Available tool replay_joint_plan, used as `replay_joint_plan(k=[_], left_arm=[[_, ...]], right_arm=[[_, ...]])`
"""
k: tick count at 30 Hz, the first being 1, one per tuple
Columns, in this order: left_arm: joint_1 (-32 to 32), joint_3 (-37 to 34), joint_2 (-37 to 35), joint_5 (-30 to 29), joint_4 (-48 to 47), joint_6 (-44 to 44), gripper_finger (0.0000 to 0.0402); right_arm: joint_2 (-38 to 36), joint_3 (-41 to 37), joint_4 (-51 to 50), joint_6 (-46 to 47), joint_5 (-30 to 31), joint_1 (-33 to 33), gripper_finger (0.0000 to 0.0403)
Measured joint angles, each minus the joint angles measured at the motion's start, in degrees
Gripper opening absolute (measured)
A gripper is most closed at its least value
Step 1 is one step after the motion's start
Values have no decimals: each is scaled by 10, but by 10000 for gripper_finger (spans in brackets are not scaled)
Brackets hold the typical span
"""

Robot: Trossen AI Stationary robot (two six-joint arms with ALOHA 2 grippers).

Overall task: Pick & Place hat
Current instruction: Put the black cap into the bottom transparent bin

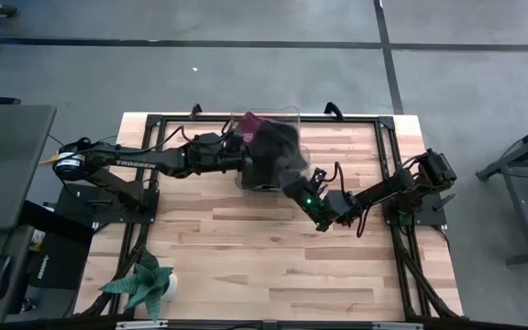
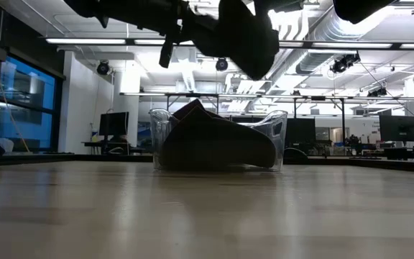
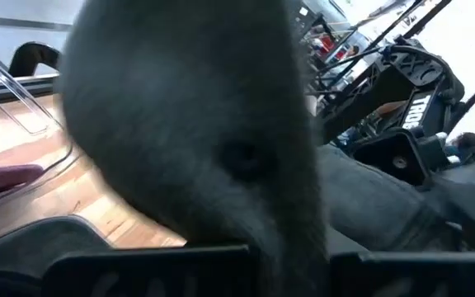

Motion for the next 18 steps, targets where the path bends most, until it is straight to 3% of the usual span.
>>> replay_joint_plan(k=[6,13,18], left_arm=[[0,0,0,-11,0,1,0],[17,53,-31,-11,-48,25,0],[44,102,-38,20,-135,32,0]], right_arm=[[0,0,-17,0,-65,6,259],[0,0,-125,76,-34,36,260],[0,0,-139,72,-14,51,261]])
